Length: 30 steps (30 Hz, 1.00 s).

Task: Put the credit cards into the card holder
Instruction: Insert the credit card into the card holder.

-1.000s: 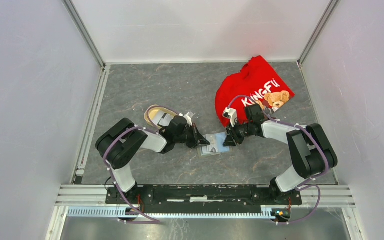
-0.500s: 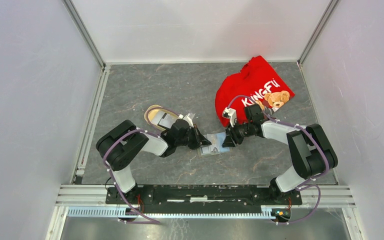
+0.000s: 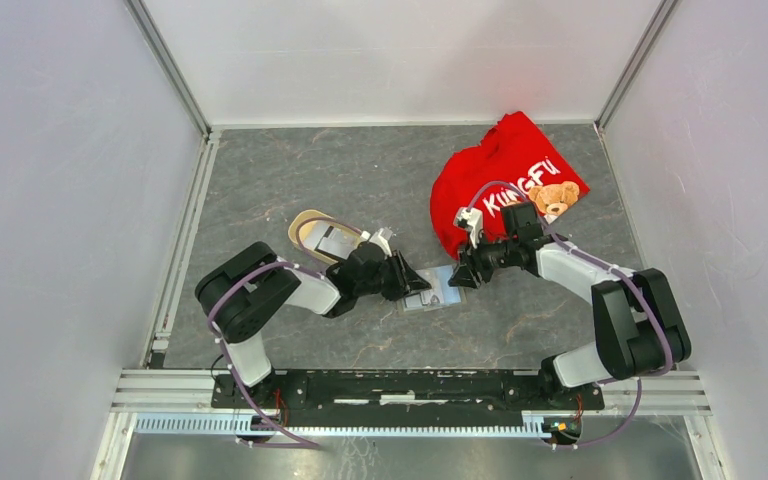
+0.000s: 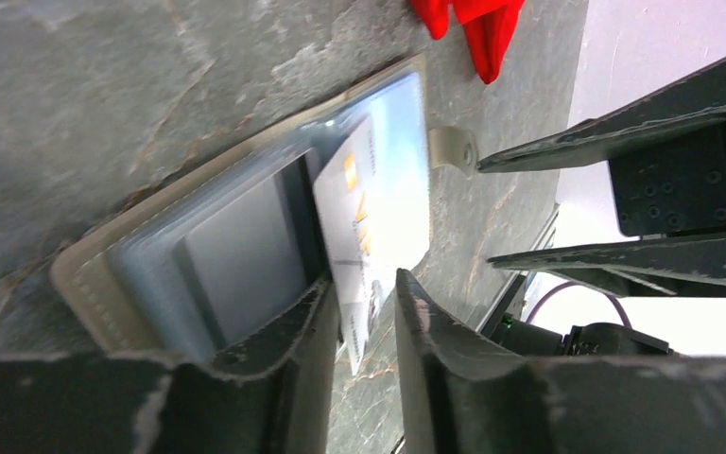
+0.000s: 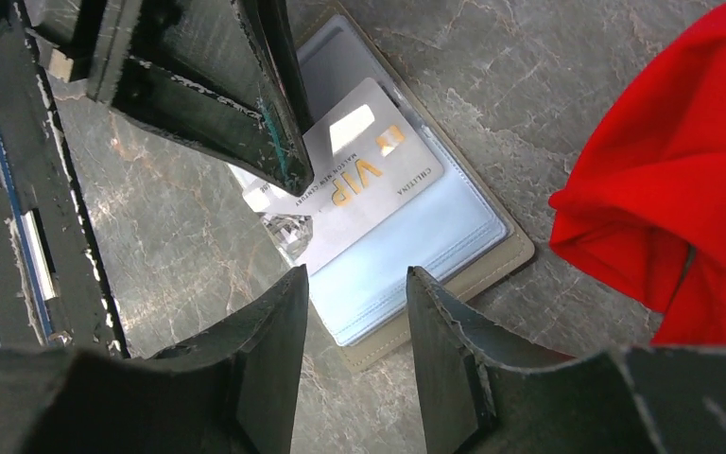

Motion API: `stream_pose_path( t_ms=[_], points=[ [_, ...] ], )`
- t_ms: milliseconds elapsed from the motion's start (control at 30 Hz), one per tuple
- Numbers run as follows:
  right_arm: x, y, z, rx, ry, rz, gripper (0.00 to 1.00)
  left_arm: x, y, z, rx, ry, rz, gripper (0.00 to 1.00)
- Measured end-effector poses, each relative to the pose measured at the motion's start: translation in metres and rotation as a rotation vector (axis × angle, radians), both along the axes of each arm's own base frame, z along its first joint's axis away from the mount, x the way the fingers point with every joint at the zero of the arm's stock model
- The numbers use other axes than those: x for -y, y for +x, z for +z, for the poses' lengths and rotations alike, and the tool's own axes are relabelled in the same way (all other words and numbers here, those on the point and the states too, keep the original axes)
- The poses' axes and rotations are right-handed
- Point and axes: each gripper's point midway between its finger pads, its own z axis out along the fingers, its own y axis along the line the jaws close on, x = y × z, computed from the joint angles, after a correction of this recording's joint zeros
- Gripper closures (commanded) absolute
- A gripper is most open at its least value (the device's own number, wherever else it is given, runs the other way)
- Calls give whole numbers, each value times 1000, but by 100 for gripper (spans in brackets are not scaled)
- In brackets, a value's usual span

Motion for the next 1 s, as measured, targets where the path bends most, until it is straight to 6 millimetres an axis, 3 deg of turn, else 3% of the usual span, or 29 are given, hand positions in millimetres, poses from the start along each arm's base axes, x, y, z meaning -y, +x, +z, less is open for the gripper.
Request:
stream_pose_path(
  t_ms=[333,1000],
  points=[
    [3,0,-6,-13,-20,-8,52,10,7,9,-28,55,-9,41],
    [4,0,-8,-17,-27,-12,52,2,6,10,-1,258,1,47]
  ],
)
